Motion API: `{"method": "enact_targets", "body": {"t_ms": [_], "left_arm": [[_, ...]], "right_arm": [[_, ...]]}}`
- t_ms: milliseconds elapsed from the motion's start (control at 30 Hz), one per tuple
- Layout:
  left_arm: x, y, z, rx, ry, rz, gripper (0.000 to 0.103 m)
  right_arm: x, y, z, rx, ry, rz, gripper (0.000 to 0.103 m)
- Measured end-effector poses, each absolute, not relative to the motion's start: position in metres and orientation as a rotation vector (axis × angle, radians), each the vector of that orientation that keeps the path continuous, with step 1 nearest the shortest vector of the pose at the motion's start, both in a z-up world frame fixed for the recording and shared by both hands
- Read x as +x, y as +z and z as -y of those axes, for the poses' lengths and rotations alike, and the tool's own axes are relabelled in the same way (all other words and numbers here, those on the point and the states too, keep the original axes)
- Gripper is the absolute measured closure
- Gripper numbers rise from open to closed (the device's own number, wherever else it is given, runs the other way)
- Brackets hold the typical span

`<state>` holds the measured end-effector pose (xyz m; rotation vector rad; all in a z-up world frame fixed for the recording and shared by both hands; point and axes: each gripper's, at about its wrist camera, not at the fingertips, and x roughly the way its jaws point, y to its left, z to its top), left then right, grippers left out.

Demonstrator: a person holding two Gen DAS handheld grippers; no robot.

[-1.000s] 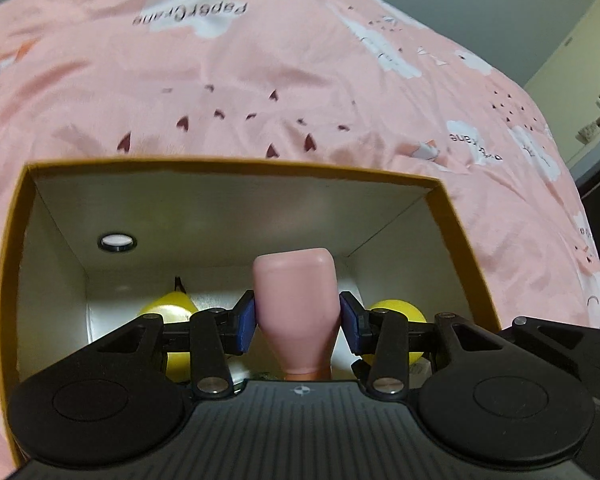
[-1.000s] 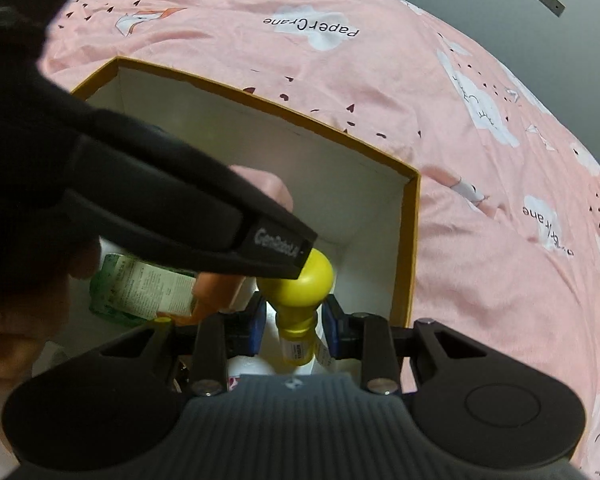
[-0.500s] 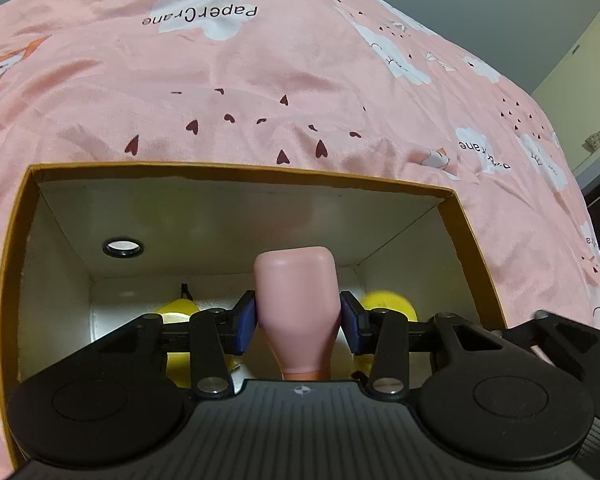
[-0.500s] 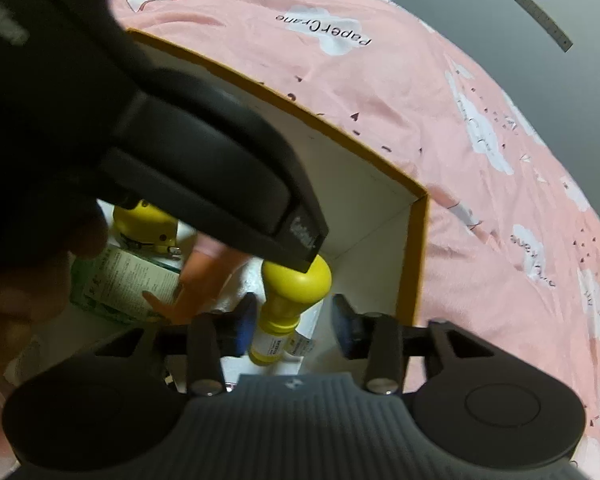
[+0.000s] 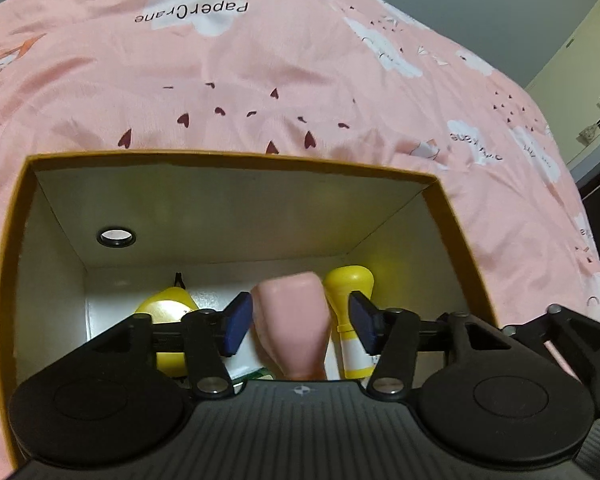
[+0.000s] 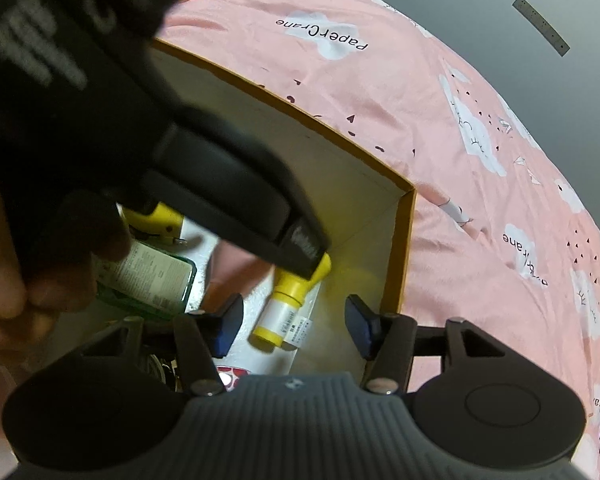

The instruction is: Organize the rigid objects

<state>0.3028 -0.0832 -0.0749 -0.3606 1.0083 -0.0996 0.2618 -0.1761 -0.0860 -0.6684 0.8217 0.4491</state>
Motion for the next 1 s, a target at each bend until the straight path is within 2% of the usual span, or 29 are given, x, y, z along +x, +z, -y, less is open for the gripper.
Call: {"method": "enact_targets", "body": {"t_ms": [100, 200, 500, 700, 800, 1000], "left_arm": [[0.296, -0.069, 0.083, -0.348, -0.098, -0.991, 0.032], [0.287, -0.062, 0.081, -0.337, -0.089, -0.961, 0.031], [0.234, -0.007, 0.07, -0.232, -0.022, -0.722, 0.032], [0.179, 0.038, 0.064, -0.185, -0.036, -0.52, 0.032], [0.148, 0.048, 0.062, -0.134, -0.039, -0.408, 0.032], [0.099, 0.061, 0.046, -0.091, -0.045, -0.328, 0.032]], "right_arm": [[0.266, -0.083, 0.169, -0.665, 0.449, -0.822, 0.041], [0.262, -0.078, 0.172, -0.656, 0.446, -0.806, 0.029], [0.241, -0.049, 0.18, -0.611, 0.448, -0.758, 0.021], [0.205, -0.008, 0.187, -0.452, 0.462, -0.711, 0.012], [0.182, 0.01, 0.194, -0.344, 0.464, -0.684, 0.007], [0.136, 0.026, 0.201, -0.249, 0.466, -0.615, 0.005]]}}
